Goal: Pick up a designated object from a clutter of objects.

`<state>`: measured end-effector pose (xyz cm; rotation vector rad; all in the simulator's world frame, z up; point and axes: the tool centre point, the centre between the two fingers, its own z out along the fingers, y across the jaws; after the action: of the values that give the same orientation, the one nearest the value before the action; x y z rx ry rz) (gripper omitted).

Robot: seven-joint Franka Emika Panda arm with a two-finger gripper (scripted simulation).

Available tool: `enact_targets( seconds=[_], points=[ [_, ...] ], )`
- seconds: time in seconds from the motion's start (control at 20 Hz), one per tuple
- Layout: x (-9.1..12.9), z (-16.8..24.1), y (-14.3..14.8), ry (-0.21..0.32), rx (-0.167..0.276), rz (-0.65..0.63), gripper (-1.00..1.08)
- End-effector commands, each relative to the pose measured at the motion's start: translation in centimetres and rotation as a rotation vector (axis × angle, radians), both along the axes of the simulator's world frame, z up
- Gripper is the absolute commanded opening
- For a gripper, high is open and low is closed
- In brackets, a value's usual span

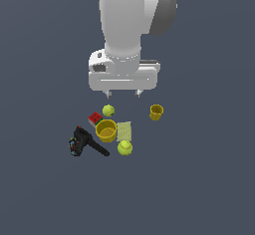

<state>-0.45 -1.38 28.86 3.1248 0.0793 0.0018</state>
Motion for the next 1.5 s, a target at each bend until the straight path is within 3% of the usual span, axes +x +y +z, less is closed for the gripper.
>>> enact_targets(
  seconds=[0.0,0.35,0.8,1.15,1.45],
  points=[
    [-0.4,-1.8,-0.8,0.001,0.004,0.015,1.00],
    [-2.8,-7.9,-3.6,0.002,0.016,0.071,1.00],
    [-7.6,-15.1,-7.0,0.001,0.021,0.139,1.00],
    [-10.8,-18.3,-8.5,0.002,0.018,0.173,1.00],
    [-12.2,-19.5,-9.1,0.003,0.016,0.187,1.00]
  ],
)
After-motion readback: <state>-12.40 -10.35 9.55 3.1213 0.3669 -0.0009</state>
